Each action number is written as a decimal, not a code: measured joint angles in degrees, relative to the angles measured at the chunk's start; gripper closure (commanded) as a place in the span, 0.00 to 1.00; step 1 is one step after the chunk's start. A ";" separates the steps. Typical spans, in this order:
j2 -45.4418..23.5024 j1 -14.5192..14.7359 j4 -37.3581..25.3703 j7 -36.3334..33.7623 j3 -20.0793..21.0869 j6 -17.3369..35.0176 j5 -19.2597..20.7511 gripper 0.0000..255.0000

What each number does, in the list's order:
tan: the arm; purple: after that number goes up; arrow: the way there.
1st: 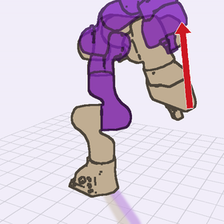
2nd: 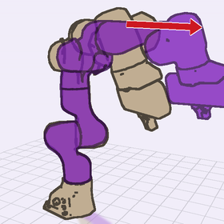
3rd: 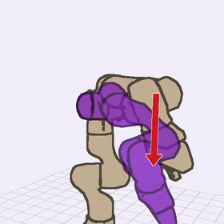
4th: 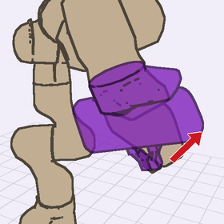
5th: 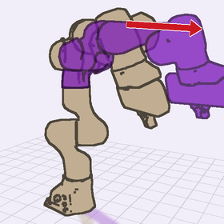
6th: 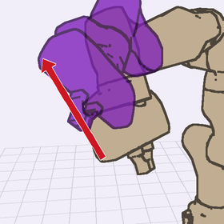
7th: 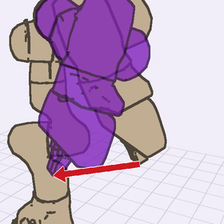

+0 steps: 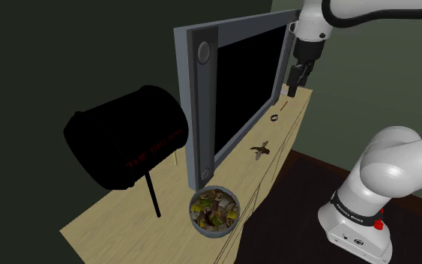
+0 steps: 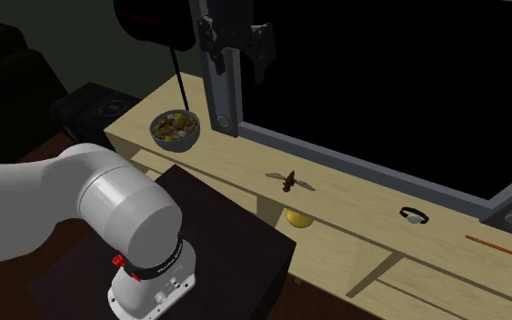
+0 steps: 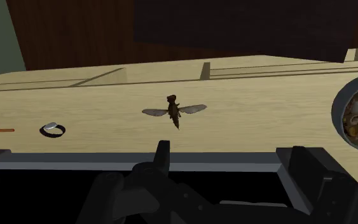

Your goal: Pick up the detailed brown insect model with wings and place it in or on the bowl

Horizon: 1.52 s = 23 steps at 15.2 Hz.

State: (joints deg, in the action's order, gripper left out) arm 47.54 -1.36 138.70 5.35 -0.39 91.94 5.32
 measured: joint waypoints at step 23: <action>-35.73 -1.55 8.43 6.58 -8.26 38.84 2.33 0.00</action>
State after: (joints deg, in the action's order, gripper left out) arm 11.82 -2.91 147.14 11.93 -8.65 130.78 7.65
